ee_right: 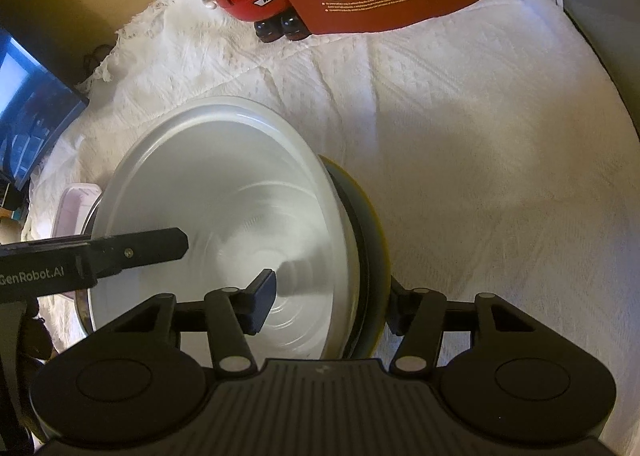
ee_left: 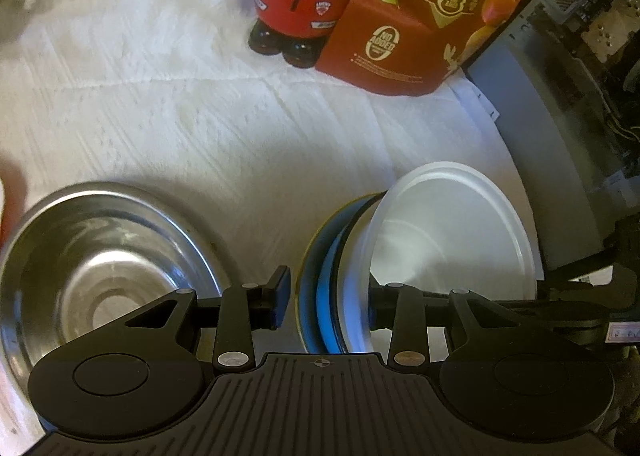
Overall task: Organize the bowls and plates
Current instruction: 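Hold the white bowl rim with the right gripper and settle it on the stack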
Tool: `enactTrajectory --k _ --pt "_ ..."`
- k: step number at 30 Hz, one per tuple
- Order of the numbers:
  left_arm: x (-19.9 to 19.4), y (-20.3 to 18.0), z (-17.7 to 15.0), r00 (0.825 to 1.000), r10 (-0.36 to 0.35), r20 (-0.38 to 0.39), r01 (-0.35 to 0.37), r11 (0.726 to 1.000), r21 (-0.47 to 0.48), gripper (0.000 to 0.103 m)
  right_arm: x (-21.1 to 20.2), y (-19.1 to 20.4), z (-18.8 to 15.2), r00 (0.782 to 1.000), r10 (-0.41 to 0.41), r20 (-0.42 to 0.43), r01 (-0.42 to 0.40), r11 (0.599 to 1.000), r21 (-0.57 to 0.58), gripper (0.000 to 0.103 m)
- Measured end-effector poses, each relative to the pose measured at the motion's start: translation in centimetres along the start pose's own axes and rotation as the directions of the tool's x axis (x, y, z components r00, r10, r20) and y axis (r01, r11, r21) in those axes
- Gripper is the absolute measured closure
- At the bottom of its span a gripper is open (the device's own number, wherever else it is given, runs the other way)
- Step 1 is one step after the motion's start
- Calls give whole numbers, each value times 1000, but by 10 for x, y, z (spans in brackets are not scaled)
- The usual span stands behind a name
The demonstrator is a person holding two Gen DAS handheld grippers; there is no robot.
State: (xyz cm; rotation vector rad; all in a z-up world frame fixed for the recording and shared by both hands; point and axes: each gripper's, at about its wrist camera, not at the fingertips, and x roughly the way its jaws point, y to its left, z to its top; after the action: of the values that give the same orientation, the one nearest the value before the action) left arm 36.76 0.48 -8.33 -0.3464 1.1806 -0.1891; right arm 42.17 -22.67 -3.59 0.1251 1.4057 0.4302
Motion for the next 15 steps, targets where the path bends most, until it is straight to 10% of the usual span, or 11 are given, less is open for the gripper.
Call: enactTrajectory --k 15 --pt "11 1 -5 997 -68 -33 65 995 -72 46 8 1 8 998 36 -50 -37 999 -24 39"
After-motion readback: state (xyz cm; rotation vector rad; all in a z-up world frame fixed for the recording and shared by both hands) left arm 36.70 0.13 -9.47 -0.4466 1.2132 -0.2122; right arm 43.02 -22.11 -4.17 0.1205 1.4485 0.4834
